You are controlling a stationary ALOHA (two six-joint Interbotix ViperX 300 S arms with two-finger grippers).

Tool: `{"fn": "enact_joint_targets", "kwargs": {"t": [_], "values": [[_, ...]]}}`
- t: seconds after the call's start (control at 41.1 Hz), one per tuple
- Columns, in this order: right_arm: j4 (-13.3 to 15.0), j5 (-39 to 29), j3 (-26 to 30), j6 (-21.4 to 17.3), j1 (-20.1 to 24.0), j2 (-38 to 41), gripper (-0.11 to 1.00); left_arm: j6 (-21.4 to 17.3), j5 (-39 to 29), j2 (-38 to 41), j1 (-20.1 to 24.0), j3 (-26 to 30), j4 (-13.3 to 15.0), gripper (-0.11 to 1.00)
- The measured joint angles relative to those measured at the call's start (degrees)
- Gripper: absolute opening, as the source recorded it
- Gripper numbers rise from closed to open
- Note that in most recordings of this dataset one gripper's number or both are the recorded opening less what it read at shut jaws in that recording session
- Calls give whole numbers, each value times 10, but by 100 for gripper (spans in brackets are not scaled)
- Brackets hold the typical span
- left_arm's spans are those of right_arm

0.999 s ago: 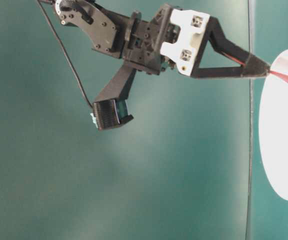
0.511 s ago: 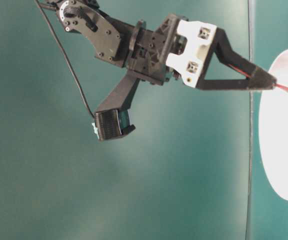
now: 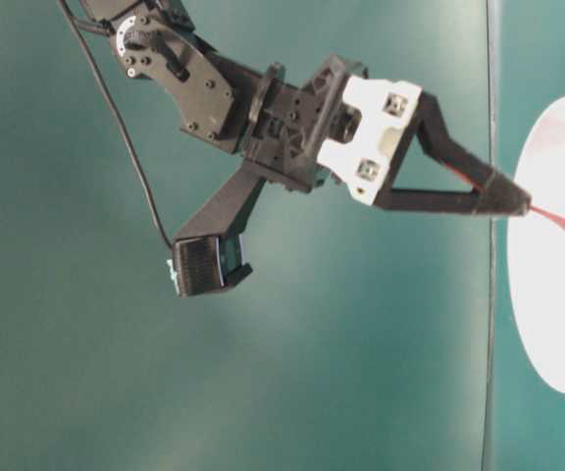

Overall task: Grip the spoon and scoop the red block from the bowl with right arm.
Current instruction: 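Lower the spoon bowl into the white bowl beside the red cube, then push the spoon under the red cube to scoop it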

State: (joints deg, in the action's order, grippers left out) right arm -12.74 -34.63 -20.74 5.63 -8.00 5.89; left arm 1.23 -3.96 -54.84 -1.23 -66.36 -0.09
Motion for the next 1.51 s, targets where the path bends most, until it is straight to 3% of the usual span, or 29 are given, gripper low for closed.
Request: {"fn": "enact_joint_targets", "kwargs": {"t": [0.974, 1.51], "values": [[-1, 25, -2, -4, 0, -1, 25, 0, 0, 0, 1, 0, -1, 1], [-2, 158, -90, -5, 18, -53, 25, 0, 0, 0, 0, 0, 0, 1]]}}
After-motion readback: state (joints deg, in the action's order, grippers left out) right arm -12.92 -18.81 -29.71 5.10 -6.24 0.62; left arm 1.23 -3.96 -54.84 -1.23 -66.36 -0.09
